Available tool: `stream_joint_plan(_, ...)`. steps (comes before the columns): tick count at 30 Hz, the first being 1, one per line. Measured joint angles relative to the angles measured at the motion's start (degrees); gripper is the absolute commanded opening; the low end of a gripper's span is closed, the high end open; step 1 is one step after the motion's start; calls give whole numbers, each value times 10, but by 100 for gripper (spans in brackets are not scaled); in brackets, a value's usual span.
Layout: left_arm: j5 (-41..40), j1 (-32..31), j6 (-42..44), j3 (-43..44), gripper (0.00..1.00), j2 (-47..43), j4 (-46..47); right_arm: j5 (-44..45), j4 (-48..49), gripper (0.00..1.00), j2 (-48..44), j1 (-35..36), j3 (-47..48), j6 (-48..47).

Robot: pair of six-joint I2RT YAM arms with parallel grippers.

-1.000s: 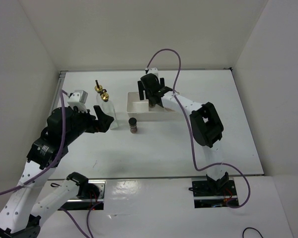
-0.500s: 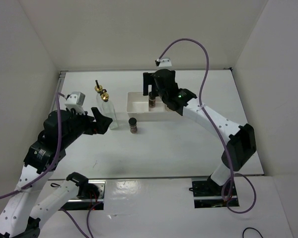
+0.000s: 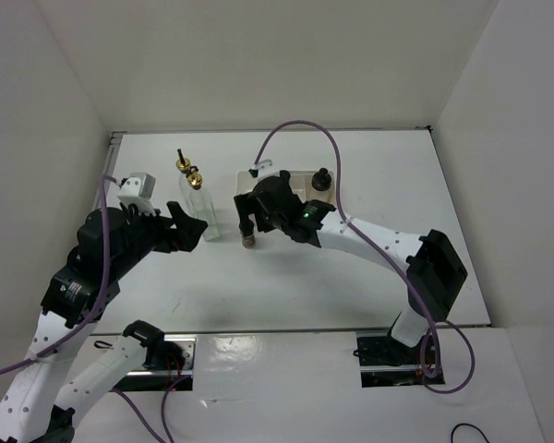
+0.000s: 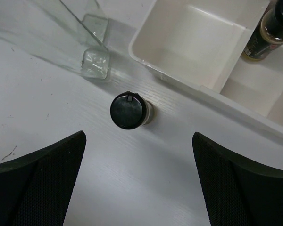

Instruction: Organize the condiment bottles

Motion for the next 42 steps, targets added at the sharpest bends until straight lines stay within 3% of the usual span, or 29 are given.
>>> stream_joint_plan(16, -5, 0, 0, 0, 100, -15, -14, -20, 7, 95, 94, 12, 24, 0)
stream_joint_plan(23, -5, 0, 0, 0, 100, -13, -14, -18, 10, 86, 133, 12, 51, -4)
stream_joint_plan(26, -6, 0, 0, 0, 100, -12, -14, -12, 10, 78, 149, 12, 65, -5)
stream_joint_plan(29, -7, 0, 0, 0, 100, -12, -15, -4, 10, 59, 160, 12, 69, -8)
stream_joint_plan(30, -7, 0, 0, 0, 100, -12, -15, -2, 10, 47, 162, 12, 69, -10)
stream_joint_plan(34, -7, 0, 0, 0, 100, -12, -15, 9, 10, 27, 165, 12, 69, -12)
stream_joint_plan(37, -7, 0, 1, 0, 100, -12, -15, 14, 9, 16, 165, 12, 69, -12)
stream_joint_plan(42, -7, 0, 1, 0, 100, -12, -15, 26, 9, 9, 159, 12, 60, -12)
